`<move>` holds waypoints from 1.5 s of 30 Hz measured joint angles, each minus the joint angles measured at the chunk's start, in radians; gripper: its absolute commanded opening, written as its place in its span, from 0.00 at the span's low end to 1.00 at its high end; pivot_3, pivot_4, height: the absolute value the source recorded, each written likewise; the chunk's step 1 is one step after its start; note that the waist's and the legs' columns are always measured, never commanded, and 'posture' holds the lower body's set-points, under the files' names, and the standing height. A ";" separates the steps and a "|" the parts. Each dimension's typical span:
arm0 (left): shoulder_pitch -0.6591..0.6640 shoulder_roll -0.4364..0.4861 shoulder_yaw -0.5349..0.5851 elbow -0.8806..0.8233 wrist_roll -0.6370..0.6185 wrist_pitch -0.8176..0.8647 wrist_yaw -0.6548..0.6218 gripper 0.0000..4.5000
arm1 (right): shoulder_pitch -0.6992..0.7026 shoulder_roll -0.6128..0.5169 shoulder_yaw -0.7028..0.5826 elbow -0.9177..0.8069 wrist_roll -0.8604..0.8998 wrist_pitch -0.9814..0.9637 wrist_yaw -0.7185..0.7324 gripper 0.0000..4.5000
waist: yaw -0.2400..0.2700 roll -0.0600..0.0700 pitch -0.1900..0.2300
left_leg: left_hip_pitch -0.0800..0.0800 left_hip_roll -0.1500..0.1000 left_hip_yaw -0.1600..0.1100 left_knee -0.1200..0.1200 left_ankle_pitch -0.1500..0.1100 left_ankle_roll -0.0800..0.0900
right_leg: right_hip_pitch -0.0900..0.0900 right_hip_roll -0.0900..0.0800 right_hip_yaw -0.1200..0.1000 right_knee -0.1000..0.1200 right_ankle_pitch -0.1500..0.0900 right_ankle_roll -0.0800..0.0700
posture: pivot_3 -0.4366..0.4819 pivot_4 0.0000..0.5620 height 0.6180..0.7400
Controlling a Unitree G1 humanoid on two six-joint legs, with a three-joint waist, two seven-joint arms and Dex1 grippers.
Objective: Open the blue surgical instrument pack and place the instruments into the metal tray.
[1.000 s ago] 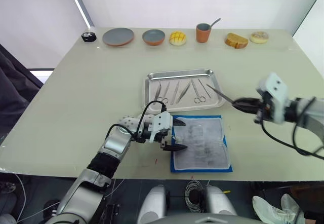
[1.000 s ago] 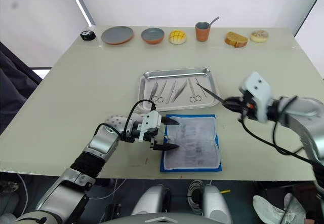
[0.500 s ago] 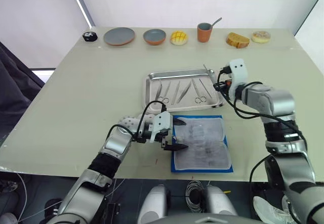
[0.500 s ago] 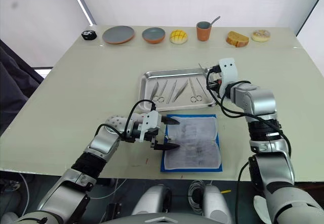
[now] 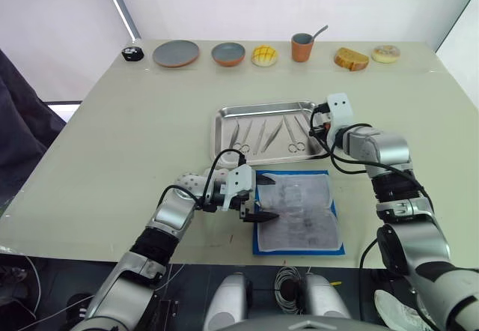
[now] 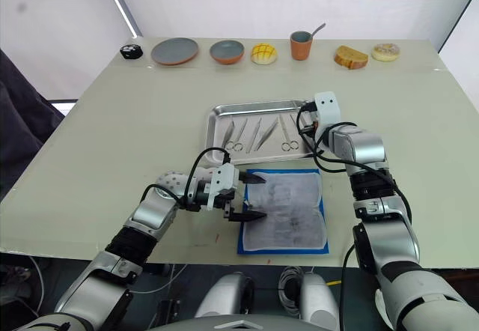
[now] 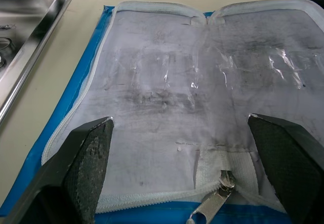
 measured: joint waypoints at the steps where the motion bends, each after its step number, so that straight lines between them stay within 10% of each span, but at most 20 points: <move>1: 0.000 0.000 0.000 0.000 0.000 0.000 0.000 1.00 | -0.001 0.004 0.000 0.002 -0.003 -0.003 0.000 0.00 | 0.000 0.000 0.000 | 0.000 0.000 0.000 0.000 0.000 0.000 | 0.000 0.000 0.000 0.000 0.000 0.000 | 0.48 0.27 1.00; 16: 0.010 0.000 0.001 -0.007 0.000 -0.001 0.013 1.00 | -0.003 0.011 0.001 0.038 -0.032 -0.020 0.021 0.00 | -0.002 0.000 0.000 | 0.000 0.000 0.000 0.000 0.000 0.000 | 0.000 0.000 0.000 0.000 0.000 0.000 | 0.48 0.27 1.00; 17: 0.010 0.000 0.001 -0.007 0.000 -0.001 0.013 1.00 | -0.003 0.011 0.001 0.038 -0.034 -0.020 0.023 0.23 | -0.002 0.000 0.000 | 0.000 0.000 0.000 0.000 0.000 0.000 | 0.000 0.000 0.000 0.000 0.000 0.000 | 0.48 0.27 1.00; 22: 0.013 -0.003 0.001 -0.007 0.000 -0.005 0.019 1.00 | -0.008 0.016 0.014 0.035 -0.036 -0.031 0.043 0.76 | 0.000 0.000 0.000 | 0.000 0.000 0.000 0.000 0.000 0.000 | 0.000 0.000 0.000 0.000 0.000 0.000 | 0.48 0.27 1.00; 34: 0.077 -0.012 0.053 -0.045 -0.038 -0.021 0.045 1.00 | 0.146 -0.037 0.049 -0.210 -0.007 -0.272 0.231 0.76 | -0.010 0.001 0.001 | 0.000 0.001 0.000 -0.001 0.000 0.000 | 0.000 0.000 0.000 -0.001 0.000 0.000 | 0.48 0.27 1.00; 45: 0.208 0.045 0.294 -0.459 -0.329 0.301 0.206 1.00 | 0.457 -0.226 -0.113 -0.493 0.287 -0.471 0.639 0.76 | -0.020 -0.006 0.030 | -0.005 0.003 -0.004 0.000 0.000 0.000 | -0.003 -0.002 -0.002 -0.001 0.000 0.000 | 0.48 0.27 1.00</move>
